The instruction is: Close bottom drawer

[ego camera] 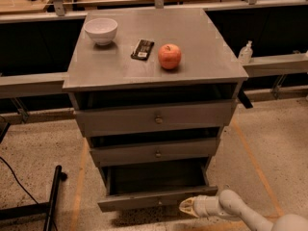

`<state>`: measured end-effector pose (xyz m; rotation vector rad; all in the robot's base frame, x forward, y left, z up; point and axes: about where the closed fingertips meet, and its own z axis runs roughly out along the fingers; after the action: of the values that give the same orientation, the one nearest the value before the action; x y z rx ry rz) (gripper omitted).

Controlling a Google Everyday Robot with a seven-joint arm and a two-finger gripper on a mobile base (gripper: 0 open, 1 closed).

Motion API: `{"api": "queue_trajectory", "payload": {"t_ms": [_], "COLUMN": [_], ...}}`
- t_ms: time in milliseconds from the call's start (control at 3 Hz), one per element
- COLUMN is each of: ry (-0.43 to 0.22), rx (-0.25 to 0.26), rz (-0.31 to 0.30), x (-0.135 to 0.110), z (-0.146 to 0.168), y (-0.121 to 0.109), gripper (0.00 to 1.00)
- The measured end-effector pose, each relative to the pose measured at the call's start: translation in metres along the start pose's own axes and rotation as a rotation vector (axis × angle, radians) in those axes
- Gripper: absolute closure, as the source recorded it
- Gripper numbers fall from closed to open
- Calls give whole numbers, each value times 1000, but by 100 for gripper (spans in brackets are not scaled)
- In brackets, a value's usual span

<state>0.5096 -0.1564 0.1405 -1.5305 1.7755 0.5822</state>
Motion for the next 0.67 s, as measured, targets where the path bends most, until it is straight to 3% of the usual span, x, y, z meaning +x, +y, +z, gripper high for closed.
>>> {"api": "queue_trajectory", "payload": {"t_ms": [667], "ry": [-8], "rx": [-16], "rz": [-12], "x": [-3], "z": [24], "y": [-19], "gripper": [100]}}
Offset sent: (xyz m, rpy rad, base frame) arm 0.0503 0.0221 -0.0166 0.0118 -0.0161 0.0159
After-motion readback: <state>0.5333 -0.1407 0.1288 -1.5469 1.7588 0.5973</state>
